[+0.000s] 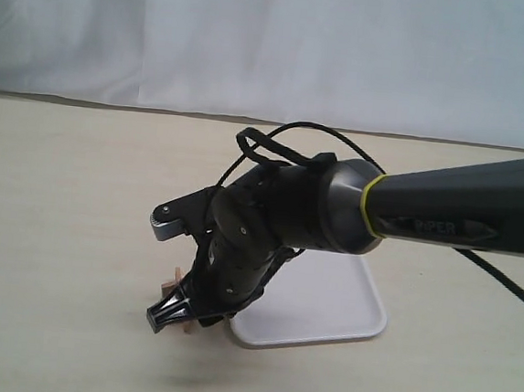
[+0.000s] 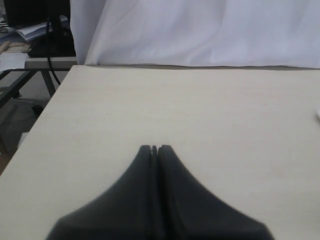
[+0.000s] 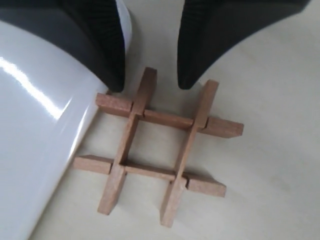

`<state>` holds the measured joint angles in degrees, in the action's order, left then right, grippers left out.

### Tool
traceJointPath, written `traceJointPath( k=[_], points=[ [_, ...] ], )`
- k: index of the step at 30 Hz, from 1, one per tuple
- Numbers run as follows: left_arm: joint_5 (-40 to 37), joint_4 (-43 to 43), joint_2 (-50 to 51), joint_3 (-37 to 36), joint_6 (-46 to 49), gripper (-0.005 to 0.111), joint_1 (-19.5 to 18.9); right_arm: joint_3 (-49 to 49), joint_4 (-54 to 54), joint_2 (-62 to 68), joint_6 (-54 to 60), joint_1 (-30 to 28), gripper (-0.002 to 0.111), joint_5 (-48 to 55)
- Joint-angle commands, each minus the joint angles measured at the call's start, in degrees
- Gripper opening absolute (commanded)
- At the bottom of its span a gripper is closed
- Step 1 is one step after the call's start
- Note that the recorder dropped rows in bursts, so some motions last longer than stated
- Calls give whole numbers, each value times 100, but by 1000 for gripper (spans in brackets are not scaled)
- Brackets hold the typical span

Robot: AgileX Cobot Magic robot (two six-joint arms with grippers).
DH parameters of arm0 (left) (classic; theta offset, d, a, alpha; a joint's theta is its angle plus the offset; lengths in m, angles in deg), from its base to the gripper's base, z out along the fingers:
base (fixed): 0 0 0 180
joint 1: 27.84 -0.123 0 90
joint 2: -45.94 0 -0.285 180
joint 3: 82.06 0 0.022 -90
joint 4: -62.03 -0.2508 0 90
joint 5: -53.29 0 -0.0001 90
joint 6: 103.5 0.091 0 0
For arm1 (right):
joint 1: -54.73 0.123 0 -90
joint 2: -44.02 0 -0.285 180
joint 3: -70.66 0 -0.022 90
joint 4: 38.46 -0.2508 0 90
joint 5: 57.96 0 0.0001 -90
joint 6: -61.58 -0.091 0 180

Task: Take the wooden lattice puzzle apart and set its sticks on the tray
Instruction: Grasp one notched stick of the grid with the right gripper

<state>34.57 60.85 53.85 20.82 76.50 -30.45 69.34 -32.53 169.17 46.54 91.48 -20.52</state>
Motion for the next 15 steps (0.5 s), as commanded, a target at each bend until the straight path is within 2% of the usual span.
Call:
traceJointPath(
  k=[1,15],
  points=[
    [106,30,-13,-10,0,0,5,-33,108,-9,-279,-12,34,-167],
    [106,30,-13,-10,0,0,5,-11,14,297,-308,-11,33,-233]
  ],
)
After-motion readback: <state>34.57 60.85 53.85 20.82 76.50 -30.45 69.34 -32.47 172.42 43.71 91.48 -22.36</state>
